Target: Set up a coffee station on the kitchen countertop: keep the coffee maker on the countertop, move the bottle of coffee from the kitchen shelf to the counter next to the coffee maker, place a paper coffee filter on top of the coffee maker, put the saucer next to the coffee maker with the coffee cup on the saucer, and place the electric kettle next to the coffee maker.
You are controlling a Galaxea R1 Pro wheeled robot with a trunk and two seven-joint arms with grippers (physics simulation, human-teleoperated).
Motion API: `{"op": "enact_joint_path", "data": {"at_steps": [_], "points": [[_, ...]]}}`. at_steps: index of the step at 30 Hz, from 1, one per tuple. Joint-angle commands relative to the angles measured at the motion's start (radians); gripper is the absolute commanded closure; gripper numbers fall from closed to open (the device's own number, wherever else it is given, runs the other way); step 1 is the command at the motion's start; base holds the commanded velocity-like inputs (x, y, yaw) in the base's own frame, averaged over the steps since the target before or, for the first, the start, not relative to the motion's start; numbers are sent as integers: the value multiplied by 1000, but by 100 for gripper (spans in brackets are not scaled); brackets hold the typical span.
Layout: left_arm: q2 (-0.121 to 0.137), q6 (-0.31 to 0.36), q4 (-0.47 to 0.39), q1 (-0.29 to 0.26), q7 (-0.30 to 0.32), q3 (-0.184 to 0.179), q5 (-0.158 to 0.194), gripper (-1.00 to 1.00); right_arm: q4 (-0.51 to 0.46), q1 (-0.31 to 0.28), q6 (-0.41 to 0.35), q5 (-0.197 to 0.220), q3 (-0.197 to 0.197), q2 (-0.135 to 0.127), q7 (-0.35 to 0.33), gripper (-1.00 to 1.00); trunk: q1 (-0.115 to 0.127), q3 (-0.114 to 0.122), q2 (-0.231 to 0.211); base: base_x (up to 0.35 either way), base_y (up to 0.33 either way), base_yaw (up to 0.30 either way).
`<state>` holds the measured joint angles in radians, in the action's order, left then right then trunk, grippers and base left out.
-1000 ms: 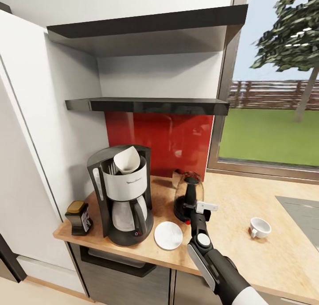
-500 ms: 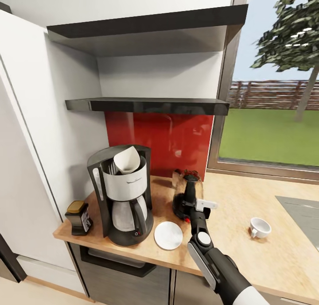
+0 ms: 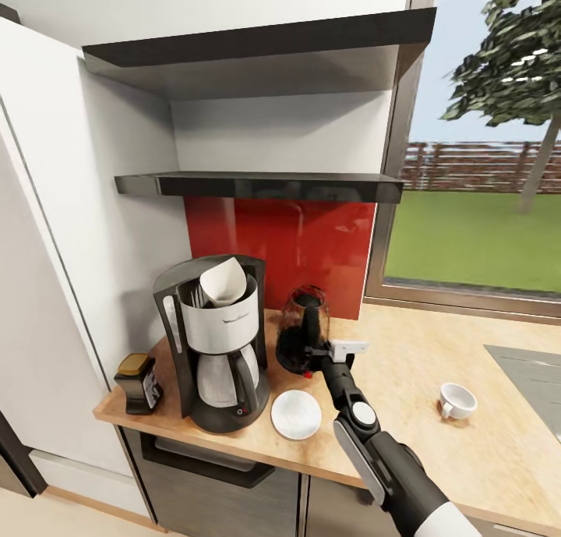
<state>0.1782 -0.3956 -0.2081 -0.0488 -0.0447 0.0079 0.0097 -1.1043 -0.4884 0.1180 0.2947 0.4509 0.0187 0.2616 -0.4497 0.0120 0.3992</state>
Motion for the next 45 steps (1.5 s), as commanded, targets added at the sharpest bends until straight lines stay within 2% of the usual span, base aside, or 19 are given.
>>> {"op": "enact_joint_path", "data": {"at_steps": [1, 13, 20, 31, 45], "points": [[0, -3, 2, 0, -1, 0, 1, -100, -1, -1, 7, 8, 3, -4, -5, 100, 0, 0, 1, 0, 0, 0], [-2, -2, 5, 0, -1, 0, 0, -100, -3, -1, 8, 7, 4, -6, -7, 100, 0, 0, 1, 4, 0, 0], [-2, -2, 6, 0, -2, 1, 1, -100, 0, -1, 8, 7, 9, -6, -7, 100, 0, 0, 1, 234, 132, 0], [-2, -3, 6, 0, -2, 1, 1, -100, 10, -1, 8, 5, 11, -6, -7, 100, 0, 0, 1, 45, 45, 0], [-2, -3, 6, 0, -1, 1, 0, -100, 67, -1, 8, 4, 10, -6, -7, 100, 0, 0, 1, 0, 0, 0]]}}
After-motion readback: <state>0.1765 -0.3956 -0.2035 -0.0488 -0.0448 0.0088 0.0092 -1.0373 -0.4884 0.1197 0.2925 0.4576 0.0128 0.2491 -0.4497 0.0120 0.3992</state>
